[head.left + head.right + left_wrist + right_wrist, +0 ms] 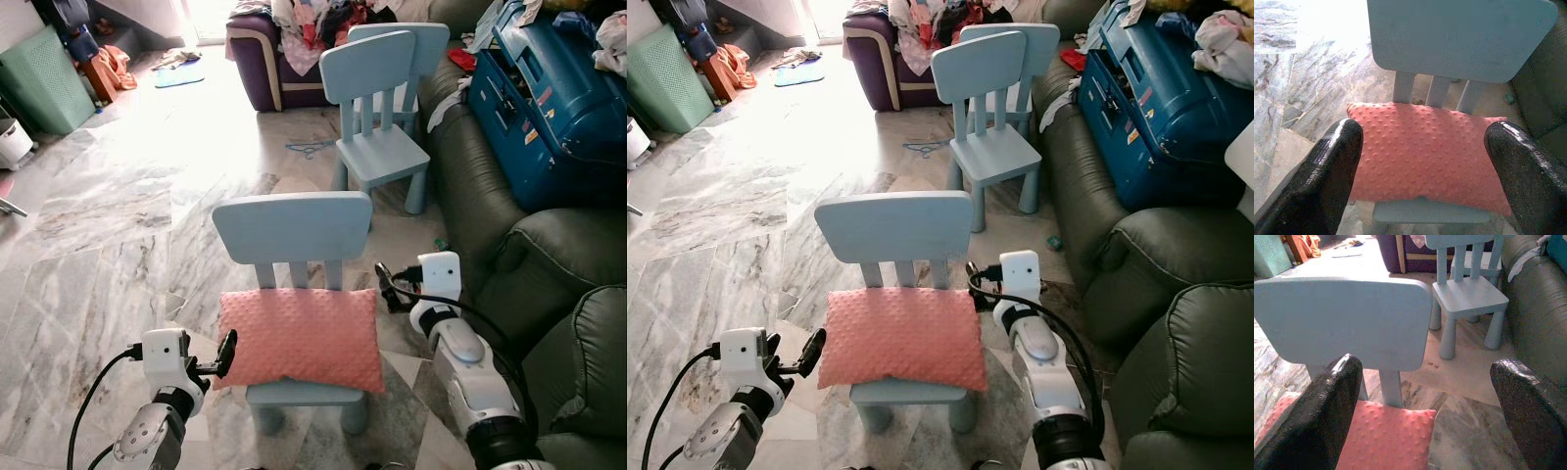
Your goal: Move the pillow to the sofa
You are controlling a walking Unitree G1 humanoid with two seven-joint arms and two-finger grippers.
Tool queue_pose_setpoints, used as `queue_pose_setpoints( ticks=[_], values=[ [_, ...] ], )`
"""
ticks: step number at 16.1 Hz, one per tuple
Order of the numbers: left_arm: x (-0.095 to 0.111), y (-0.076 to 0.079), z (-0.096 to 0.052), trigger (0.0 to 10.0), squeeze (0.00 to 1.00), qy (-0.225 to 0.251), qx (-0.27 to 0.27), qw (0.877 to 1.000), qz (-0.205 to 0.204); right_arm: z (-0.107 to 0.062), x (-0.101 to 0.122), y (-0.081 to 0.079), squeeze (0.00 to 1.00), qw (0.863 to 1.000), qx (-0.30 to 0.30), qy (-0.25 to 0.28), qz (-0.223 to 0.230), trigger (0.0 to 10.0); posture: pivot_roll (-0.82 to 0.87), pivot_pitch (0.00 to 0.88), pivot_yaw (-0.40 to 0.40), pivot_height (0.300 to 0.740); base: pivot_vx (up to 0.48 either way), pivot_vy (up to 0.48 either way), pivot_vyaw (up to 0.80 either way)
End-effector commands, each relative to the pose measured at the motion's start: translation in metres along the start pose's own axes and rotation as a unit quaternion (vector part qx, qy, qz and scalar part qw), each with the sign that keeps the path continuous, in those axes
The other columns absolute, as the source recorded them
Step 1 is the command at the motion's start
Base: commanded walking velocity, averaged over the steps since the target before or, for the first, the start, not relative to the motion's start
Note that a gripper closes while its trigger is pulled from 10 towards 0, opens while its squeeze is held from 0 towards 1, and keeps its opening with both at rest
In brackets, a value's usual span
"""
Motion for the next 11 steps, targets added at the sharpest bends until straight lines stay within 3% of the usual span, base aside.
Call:
queue_pose_setpoints(
  ticks=[1, 7, 11],
  values=[
    [0.0008, -0.0059, -0.0037, 10.0, 0.0, -0.004, 0.01, 1.0, 0.01, 0.0, 0.0057, -0.0075, 0.0, 1.0, 0.014, 0.011, -0.002, 10.0, -0.13, 0.122, 0.076, 0.74, 0.0, 0.0, 0.0],
    [-0.0016, -0.0033, -0.0044, 10.0, 0.0, -0.008, 0.009, 1.0, 0.009, -0.0013, 0.0052, -0.0101, 0.0, 1.0, 0.02, 0.011, 0.001, 10.0, -0.13, 0.129, 0.076, 0.74, 0.0, 0.0, 0.0],
    [-0.0018, -0.0032, -0.0043, 10.0, 0.0, -0.009, 0.01, 1.0, 0.01, -0.0015, 0.0046, -0.0112, 0.0, 1.0, 0.025, 0.009, -0.004, 10.0, -0.13, 0.13, 0.077, 0.701, 0.0, 0.0, 0.0]
  ],
)
Point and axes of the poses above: a point about 5 cm out from each wrist's last joint towards the gripper, its own z axis pointing out of the wrist towards the gripper, its own x axis along the axis of the wrist's last joint, y = z × x, the point moved 5 cm from there along z, pointing out of the wrist towards the gripper, and after that the axes turned 4 degrees about -z, right-handed, at the moved point
